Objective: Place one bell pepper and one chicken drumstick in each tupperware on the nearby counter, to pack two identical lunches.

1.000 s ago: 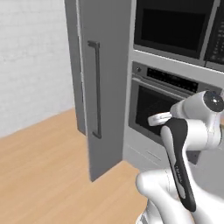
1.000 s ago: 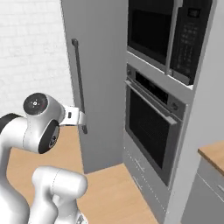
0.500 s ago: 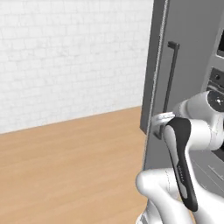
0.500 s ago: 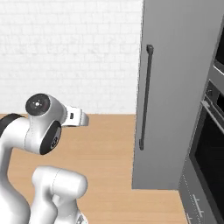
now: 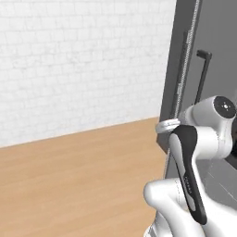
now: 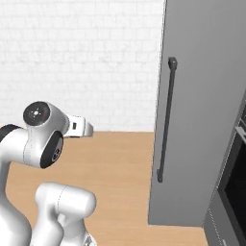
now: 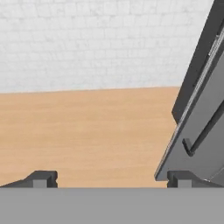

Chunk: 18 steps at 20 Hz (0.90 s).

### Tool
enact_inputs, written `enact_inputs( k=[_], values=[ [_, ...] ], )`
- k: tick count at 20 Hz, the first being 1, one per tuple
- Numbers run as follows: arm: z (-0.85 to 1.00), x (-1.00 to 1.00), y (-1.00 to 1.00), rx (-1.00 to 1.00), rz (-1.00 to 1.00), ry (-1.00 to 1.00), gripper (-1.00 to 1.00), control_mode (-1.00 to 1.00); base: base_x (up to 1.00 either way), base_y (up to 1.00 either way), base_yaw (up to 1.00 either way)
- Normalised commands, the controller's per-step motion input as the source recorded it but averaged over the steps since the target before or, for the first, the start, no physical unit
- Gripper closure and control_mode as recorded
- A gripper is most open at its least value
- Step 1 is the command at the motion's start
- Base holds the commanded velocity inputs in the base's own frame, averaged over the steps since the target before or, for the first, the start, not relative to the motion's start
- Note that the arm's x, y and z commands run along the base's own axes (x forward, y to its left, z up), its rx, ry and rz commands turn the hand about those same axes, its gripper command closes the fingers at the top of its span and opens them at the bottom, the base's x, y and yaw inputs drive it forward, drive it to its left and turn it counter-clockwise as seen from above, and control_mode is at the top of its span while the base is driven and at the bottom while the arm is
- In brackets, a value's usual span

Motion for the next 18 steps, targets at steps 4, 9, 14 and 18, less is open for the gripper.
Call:
enact_inputs(
  k=[4, 9, 14, 18],
  values=[
    [0.0, 0.0, 0.0, 0.0, 0.0, 0.0, -1.0, 1.0, 1.0, 0.1, -0.05],
    [0.0, 0.0, 0.0, 0.0, 0.0, 0.0, -1.0, 1.0, 1.0, 0.26, -0.1],
    [0.0, 0.0, 0.0, 0.0, 0.0, 0.0, -1.0, 1.0, 1.0, 0.39, -0.23],
    [0.0, 0.0, 0.0, 0.0, 0.0, 0.0, -1.0, 1.0, 1.0, 0.85, -0.49]
  ],
)
